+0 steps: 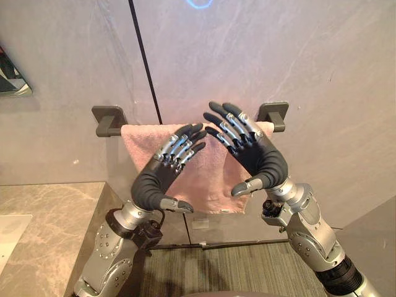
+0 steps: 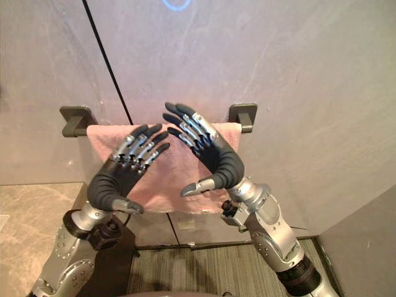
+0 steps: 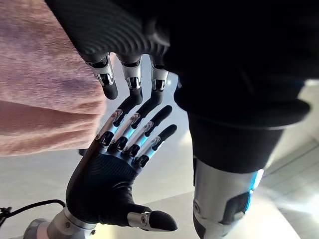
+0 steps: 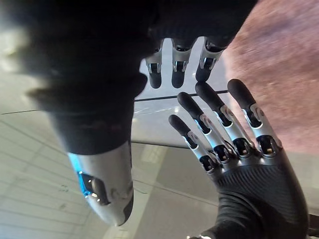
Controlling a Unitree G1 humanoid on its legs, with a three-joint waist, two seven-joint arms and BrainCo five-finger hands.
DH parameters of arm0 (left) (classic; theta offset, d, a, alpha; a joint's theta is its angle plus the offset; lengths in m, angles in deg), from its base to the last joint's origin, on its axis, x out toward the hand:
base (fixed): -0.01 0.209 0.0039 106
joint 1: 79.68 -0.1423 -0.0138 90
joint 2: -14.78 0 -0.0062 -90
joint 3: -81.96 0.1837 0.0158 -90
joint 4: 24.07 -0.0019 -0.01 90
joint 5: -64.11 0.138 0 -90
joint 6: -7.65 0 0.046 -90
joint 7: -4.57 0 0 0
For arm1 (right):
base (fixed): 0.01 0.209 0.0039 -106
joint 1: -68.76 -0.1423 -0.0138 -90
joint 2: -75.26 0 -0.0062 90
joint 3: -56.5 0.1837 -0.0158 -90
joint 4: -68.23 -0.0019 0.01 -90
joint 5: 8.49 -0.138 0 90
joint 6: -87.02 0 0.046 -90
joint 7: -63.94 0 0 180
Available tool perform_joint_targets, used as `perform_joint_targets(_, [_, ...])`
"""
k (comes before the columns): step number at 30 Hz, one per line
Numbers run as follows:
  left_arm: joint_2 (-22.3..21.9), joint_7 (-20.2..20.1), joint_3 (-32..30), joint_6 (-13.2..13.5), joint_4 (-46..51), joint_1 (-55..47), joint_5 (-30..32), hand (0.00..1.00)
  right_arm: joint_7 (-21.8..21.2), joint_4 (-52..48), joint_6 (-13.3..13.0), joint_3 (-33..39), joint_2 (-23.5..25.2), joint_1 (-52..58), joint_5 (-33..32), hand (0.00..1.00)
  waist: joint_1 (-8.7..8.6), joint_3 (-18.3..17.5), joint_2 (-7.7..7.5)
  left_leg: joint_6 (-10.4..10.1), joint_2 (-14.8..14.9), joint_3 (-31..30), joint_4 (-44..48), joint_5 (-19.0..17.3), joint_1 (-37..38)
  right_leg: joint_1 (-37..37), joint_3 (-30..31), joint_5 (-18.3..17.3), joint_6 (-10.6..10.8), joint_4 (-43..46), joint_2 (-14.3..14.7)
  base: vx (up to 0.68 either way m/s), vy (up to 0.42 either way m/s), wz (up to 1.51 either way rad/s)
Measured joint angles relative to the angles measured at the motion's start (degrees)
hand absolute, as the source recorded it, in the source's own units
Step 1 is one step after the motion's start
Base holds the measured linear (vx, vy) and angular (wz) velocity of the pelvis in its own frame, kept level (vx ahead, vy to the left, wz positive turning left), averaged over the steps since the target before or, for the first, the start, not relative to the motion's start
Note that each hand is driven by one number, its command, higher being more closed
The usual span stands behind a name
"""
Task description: Organize washtable
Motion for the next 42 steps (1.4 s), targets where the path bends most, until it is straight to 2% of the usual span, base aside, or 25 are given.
perform_joint_targets(4, [0.59,-0.81,2.5,-0.88,-4.55,-0.43,0.76,0.0,-1.11,3.58,0.96,-1.98,-1.4,2.09,0.8,0.0,0.09,-0.02,-0.03,0.0,-0.02,0.5,-0.27,0.0,-0.34,-0.73,0.46,0.11,0.04,0.01,0.01,0.01,-0.003,-0.07])
perform_joint_targets(6, [0.59,-0.84,2.57,-1.34,-6.98,-0.78,2.03,0.0,-1.29,5.42,2.08,-2.56,-2.12,2.69,2.91,0.0,-0.06,-0.02,-0.04,0.0,-0.06,0.59,-0.34,0.0,-0.34,-0.77,0.49,0.11,0.04,-0.02,-0.02,0.0,0.0,0.0])
perform_joint_targets(12, [0.17,-0.18,2.82,-2.55,-14.38,-0.9,6.2,0.0,-1.51,11.54,3.17,-4.28,-3.12,4.1,9.59,0.0,0.05,-0.04,-0.12,0.02,-0.06,0.52,-0.48,0.01,-1.29,-1.68,0.41,0.11,0.05,-0.14,-0.01,-0.01,-0.006,0.0])
perform_joint_targets(17, [-3.54,1.47,2.11,-2.62,-19.04,-0.88,9.55,0.0,-0.97,16.18,4.32,-4.3,-2.91,4.31,14.69,0.0,0.08,-0.09,-0.17,0.03,-0.09,0.36,-0.48,0.02,-2.07,-2.35,0.29,0.13,0.08,-0.2,-0.03,0.0,0.0,0.0])
perform_joint_targets(23, [-7.28,4.79,0.07,-3.12,-24.24,-0.72,14.27,0.0,0.15,20.89,4.43,-3.76,-0.25,4.45,19.95,0.0,0.03,-0.15,-0.25,0.05,-0.09,0.29,-0.51,0.05,-3.14,-3.3,0.3,0.13,0.07,-0.33,-0.04,0.0,0.0,0.0])
perform_joint_targets(35, [-11.84,10.34,-8.19,-3.19,-29.5,-1.02,20.49,0.0,3.22,24.57,4.36,5.96,6.41,6.82,24.41,0.0,0.21,-0.69,-1.42,0.06,-0.07,0.18,-0.32,0.05,-3.36,-3.42,0.3,0.14,0.05,-0.3,-0.03,-0.02,-0.008,0.0])
perform_joint_targets(42, [-15.77,11.41,-15.15,-3.17,-29.27,-1.18,20.81,0.0,5.37,24.55,4.14,14.67,8.85,8.39,24.42,0.0,0.18,-0.68,-1.49,0.06,-0.08,0.08,-0.33,0.06,-2.97,-3.09,0.21,0.13,0.05,-0.13,-0.03,-0.03,-0.01,0.0])
